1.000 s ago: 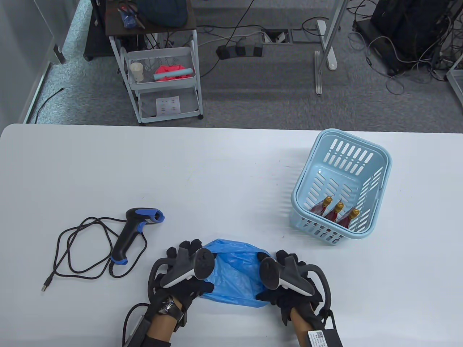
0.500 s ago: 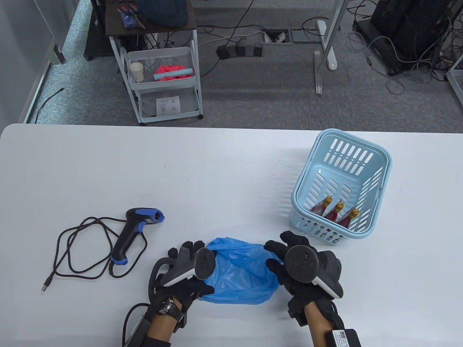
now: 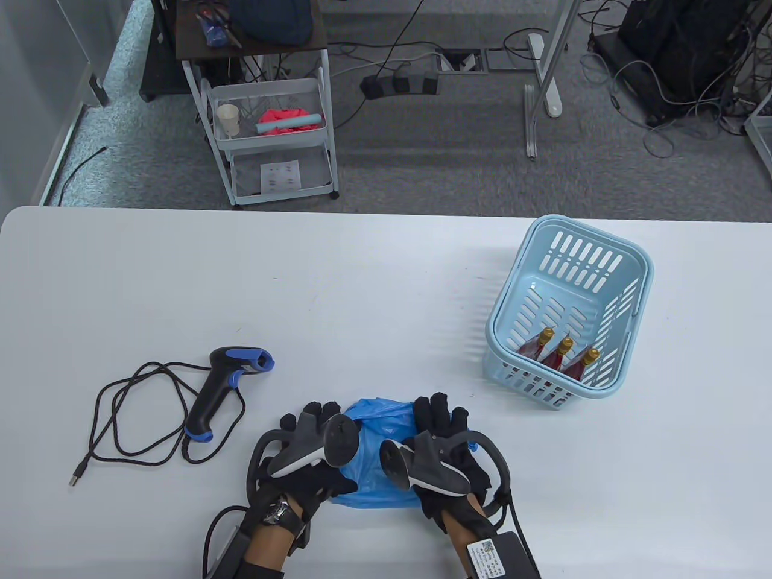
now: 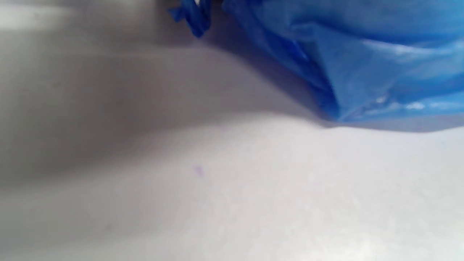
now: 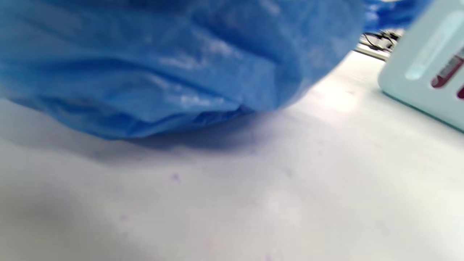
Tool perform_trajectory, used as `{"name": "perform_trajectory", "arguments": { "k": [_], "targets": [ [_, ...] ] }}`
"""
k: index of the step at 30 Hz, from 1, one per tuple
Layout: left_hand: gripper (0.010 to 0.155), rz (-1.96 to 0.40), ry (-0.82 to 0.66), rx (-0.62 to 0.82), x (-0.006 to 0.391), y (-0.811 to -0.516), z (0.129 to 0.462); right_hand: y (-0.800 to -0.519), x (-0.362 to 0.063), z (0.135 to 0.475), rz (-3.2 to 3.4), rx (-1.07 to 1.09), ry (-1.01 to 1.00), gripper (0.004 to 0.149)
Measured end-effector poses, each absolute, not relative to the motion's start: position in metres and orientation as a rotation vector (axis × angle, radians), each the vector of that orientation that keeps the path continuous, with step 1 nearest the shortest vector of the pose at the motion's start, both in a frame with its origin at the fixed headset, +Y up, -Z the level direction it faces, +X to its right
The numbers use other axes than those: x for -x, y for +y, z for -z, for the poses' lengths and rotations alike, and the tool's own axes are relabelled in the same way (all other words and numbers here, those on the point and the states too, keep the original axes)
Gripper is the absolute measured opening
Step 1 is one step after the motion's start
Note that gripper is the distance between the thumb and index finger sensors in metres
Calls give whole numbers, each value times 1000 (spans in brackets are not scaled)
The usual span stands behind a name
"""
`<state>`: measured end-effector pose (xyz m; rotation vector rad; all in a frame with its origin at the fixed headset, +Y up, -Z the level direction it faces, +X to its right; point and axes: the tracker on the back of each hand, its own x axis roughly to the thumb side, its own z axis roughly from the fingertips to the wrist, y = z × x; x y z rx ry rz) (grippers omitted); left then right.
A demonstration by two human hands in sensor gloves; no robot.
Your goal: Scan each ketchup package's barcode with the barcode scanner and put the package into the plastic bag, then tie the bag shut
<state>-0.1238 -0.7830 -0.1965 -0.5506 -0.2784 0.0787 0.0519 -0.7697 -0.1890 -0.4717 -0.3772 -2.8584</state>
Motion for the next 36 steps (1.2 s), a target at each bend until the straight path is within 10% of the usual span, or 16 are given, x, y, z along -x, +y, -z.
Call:
{"name": "perform_trajectory", "arguments": {
  "k": [10, 24, 36],
  "targets": [
    [100, -106, -243, 554, 136, -783, 199, -777, -88, 210, 2824, 143, -776, 98],
    [58, -475, -264, 291, 175, -722, 196, -781, -90, 202, 2849, 180, -806, 101],
    [55, 128, -318, 389, 102, -770, 188, -782, -85, 187, 2845, 243, -801, 102]
  ]
}}
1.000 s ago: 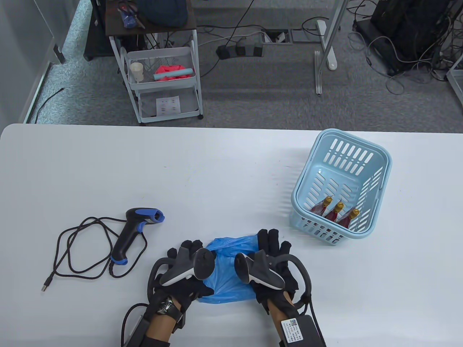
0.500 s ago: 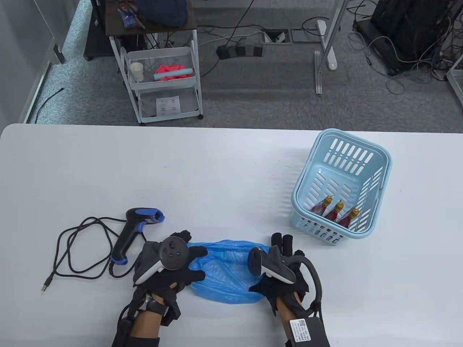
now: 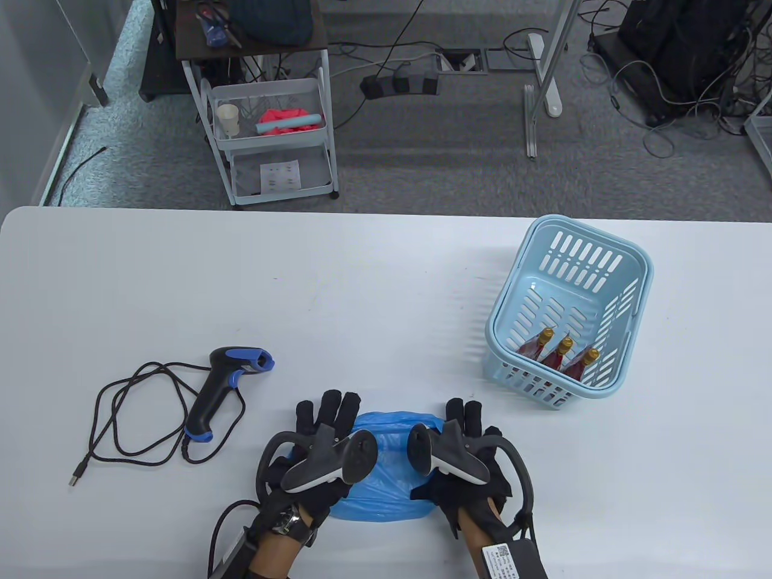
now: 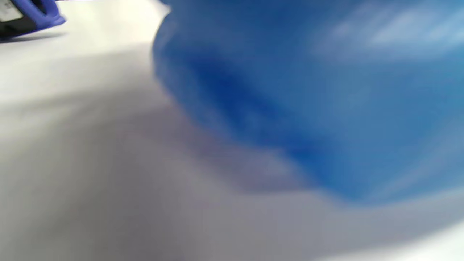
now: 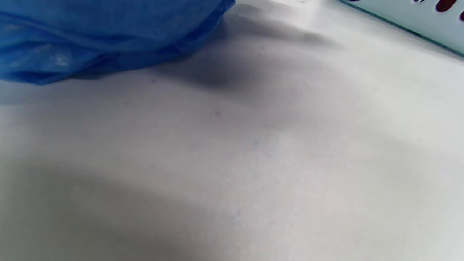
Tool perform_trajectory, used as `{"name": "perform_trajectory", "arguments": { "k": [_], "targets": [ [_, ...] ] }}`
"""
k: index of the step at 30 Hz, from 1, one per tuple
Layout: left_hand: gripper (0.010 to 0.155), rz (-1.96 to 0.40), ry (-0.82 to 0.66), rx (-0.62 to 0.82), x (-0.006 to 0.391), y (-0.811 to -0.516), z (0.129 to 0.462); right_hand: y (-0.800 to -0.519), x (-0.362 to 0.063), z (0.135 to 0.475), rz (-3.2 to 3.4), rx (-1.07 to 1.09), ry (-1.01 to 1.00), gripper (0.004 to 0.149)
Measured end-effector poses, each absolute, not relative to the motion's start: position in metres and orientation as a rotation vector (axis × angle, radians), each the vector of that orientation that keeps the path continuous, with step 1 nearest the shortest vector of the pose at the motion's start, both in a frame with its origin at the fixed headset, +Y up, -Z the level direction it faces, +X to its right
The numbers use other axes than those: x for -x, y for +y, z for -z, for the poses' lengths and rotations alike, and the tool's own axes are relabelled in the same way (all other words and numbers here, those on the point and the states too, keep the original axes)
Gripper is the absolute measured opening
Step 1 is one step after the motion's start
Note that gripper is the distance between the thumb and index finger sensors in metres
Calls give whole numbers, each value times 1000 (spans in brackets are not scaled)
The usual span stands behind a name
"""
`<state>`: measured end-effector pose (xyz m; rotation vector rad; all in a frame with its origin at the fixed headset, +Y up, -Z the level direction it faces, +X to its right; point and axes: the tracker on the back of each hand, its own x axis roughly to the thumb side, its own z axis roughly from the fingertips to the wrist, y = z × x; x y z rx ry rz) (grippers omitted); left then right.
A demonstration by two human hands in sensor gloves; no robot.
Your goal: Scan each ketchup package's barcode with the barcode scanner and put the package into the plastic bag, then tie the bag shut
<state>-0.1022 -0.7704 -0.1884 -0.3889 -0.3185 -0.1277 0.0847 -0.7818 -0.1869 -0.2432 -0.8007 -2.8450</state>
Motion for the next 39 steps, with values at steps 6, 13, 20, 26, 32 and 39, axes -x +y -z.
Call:
{"name": "perform_trajectory", "arguments": {
  "k": [6, 13, 20, 26, 32, 39],
  "targets": [
    [73, -47, -195, 449, 138, -779, 198, -784, -97, 190, 2882, 196, -844, 102],
    [77, -90, -181, 476, 147, -780, 201, -782, -99, 196, 2856, 189, -892, 101],
    [82, -139, -179, 502, 149, -782, 201, -784, -105, 201, 3044, 128, -844, 81],
    [83, -204, -167, 535, 158, -785, 204, -783, -114, 204, 3010, 102, -870, 86],
    [82, -244, -154, 556, 164, -786, 206, -782, -116, 204, 3008, 108, -889, 89],
    [81, -252, -150, 566, 166, -787, 207, -783, -118, 204, 3028, 130, -900, 90]
  ]
}}
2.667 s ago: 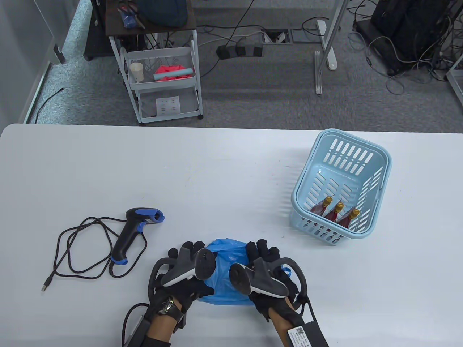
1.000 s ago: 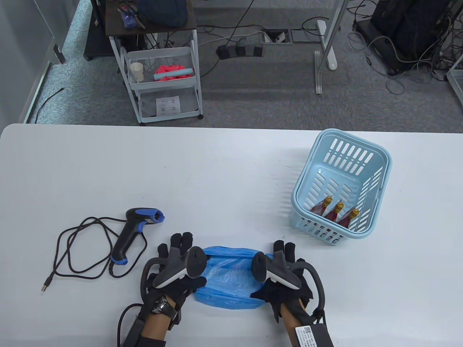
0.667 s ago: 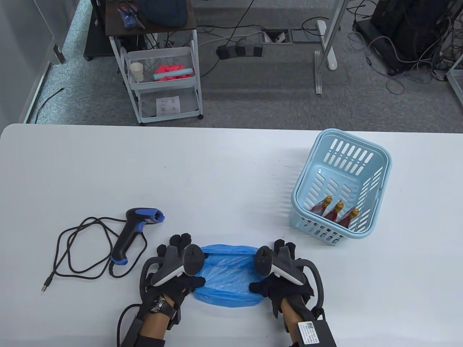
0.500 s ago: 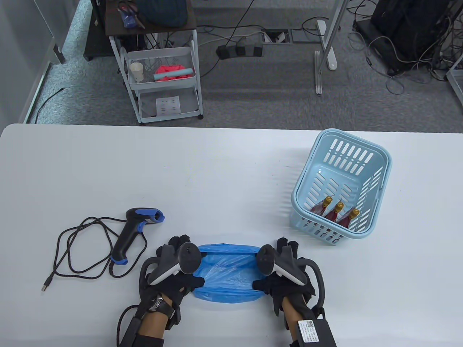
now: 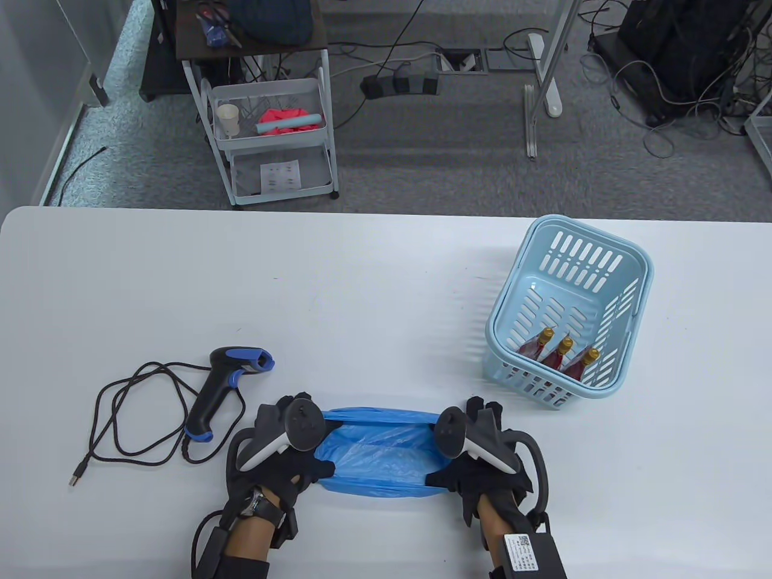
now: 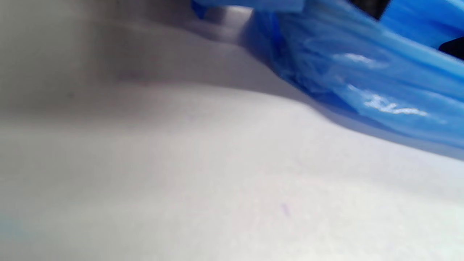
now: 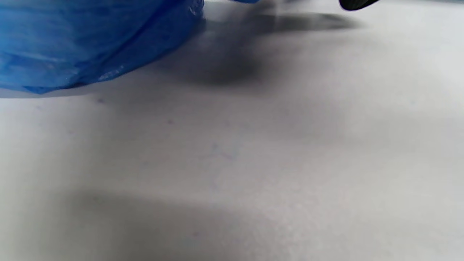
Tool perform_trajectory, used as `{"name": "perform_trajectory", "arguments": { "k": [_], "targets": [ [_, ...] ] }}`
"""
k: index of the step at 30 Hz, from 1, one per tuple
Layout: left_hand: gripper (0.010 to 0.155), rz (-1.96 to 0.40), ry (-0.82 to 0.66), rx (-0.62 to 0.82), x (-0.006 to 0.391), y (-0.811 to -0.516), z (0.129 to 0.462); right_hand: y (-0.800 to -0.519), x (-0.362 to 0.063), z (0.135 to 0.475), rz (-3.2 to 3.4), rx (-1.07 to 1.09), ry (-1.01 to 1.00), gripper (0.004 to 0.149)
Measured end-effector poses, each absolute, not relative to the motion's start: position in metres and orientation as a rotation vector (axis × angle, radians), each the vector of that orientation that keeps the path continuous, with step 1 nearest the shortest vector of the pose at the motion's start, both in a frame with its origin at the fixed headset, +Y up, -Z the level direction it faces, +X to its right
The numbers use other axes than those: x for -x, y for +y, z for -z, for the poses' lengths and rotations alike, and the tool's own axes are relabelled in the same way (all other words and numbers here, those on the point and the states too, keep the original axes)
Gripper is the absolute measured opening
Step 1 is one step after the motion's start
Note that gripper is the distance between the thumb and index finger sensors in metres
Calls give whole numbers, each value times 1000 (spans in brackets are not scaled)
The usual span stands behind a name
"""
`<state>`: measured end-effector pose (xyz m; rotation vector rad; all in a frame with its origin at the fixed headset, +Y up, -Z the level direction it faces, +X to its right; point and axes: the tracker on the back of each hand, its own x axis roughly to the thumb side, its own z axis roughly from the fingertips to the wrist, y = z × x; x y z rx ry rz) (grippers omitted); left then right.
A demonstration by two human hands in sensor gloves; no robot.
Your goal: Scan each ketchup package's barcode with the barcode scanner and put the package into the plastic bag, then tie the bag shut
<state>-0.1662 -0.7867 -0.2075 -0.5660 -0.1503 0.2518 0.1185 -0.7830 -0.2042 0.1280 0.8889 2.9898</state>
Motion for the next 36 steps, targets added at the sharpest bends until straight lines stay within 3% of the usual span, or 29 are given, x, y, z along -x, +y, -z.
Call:
{"name": "perform_trajectory", "arguments": {
  "k": [10, 20, 36],
  "targets": [
    [83, -235, -156, 564, 165, -786, 207, -783, -118, 208, -2996, -189, 861, 90],
    [85, -189, -162, 554, 160, -785, 206, -775, -118, 203, -2996, -273, 664, 85],
    [85, -179, -168, 553, 157, -786, 206, -718, -122, 177, -2883, -378, 302, 81]
  ]
}}
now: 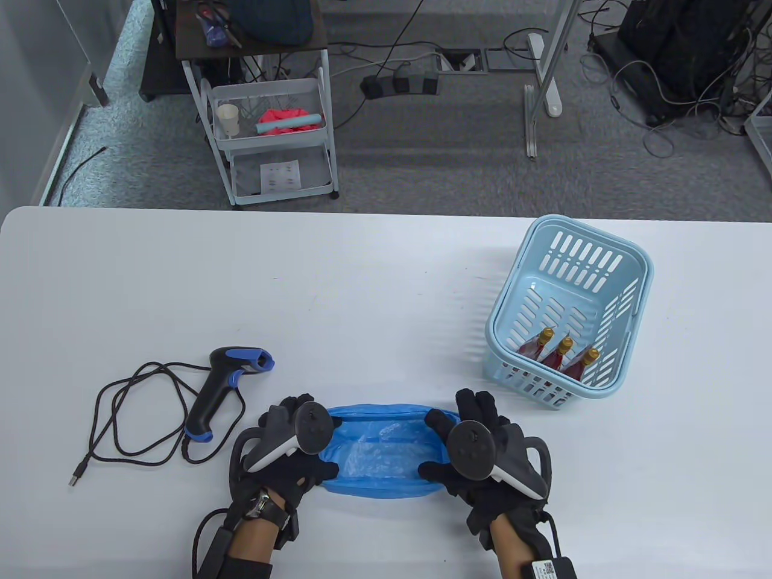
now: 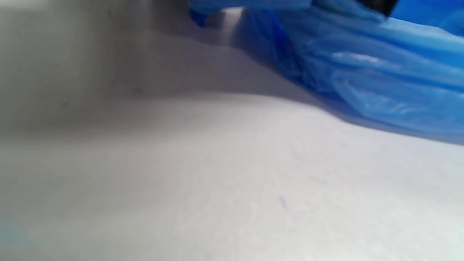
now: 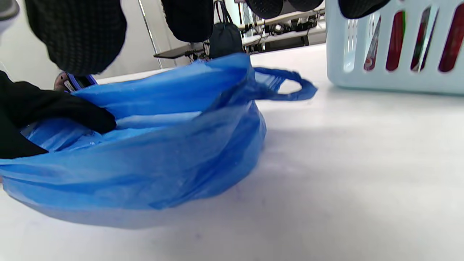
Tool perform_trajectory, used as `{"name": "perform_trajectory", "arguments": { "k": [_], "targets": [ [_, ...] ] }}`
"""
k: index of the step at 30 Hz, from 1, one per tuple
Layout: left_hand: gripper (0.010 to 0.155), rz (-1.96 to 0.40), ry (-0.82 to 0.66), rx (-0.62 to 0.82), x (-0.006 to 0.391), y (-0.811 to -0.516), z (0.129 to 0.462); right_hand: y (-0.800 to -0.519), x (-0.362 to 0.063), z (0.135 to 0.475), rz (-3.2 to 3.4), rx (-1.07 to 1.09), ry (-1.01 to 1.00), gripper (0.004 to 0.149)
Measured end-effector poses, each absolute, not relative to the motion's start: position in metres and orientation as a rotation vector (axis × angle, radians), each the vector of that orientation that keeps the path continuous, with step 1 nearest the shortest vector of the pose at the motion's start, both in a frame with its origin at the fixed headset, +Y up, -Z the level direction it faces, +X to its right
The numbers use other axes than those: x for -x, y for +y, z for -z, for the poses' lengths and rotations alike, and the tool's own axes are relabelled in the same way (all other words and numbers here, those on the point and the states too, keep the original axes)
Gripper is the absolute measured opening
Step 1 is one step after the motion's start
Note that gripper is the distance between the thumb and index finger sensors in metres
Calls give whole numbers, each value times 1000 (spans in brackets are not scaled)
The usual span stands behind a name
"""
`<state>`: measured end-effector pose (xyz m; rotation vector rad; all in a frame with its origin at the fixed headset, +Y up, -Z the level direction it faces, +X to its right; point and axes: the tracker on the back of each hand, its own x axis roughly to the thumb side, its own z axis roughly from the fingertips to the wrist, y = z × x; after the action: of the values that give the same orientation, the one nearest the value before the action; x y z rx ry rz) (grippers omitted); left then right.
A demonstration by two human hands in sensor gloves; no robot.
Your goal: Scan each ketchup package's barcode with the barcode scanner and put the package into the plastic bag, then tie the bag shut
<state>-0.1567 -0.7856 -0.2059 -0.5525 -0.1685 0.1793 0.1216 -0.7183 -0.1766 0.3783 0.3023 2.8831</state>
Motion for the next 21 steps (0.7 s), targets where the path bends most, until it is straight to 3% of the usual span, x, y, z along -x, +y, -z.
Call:
{"name": "perform_trajectory", "arguments": {
  "k": [5, 21],
  "targets": [
    [85, -174, -170, 553, 156, -785, 206, -718, -121, 168, -2964, -366, 161, 87],
    [73, -288, -163, 470, 162, -777, 206, -733, -126, 171, -2971, -344, 268, 89]
  ]
}}
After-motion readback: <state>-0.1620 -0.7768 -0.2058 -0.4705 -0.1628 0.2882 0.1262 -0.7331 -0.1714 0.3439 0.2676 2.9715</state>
